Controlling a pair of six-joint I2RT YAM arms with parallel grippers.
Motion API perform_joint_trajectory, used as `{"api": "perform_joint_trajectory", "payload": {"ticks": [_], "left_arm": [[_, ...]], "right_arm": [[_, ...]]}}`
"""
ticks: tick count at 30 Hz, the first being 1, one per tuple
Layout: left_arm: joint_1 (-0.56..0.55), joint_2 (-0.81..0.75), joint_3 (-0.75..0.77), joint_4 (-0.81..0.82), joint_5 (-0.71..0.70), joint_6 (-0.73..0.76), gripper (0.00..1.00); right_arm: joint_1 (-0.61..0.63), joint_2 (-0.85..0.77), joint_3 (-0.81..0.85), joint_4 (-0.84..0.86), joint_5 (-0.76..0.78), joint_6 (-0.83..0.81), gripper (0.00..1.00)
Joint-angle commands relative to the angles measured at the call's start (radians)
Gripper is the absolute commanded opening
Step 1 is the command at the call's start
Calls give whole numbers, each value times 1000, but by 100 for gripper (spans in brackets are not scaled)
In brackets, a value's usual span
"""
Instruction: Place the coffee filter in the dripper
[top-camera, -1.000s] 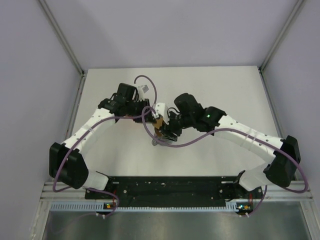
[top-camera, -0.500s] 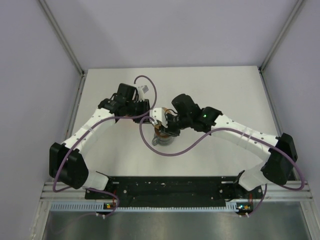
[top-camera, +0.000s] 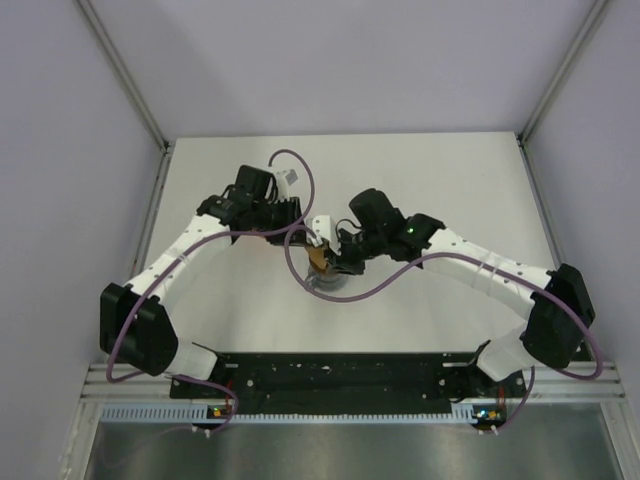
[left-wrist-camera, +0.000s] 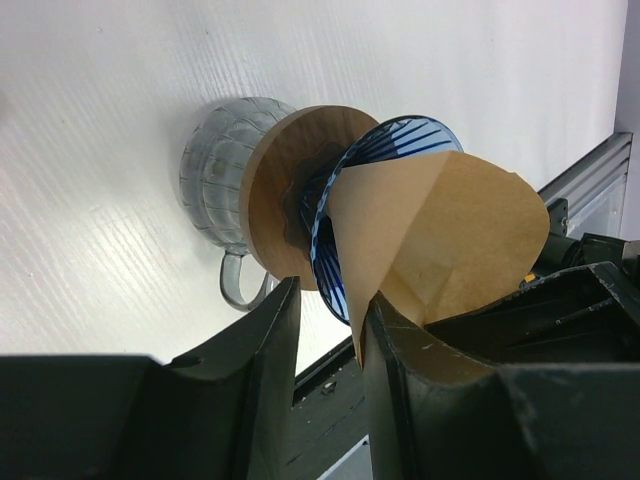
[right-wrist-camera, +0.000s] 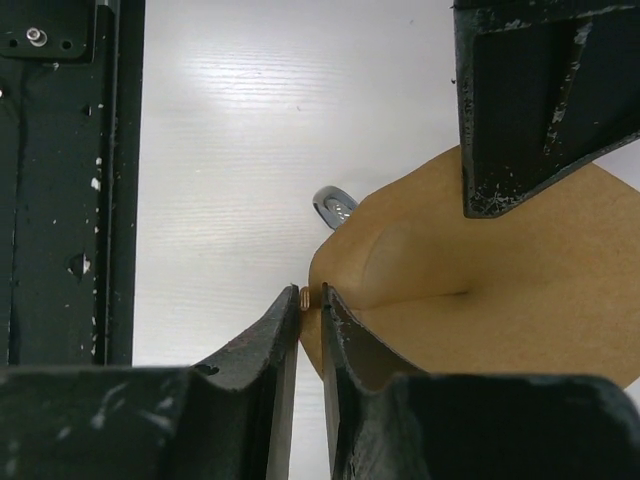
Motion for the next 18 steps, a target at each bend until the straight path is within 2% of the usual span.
{"api": "perform_joint_trajectory", "payload": {"ticks": [1, 11, 15, 18], "left_arm": [[-1, 12, 45, 9, -17, 14, 36], [-1, 24, 92, -9, -62, 39, 35], [-8, 24, 80, -12, -56, 45, 26], [-21, 24, 79, -17, -48, 53, 25]], "right_arm": [[-36, 18, -12, 59, -109, 42, 14], [-79, 45, -13, 63, -188, 137, 11], [-79, 41, 17, 63, -180, 180, 21], [-79, 34, 59, 68, -174, 231, 35]]}}
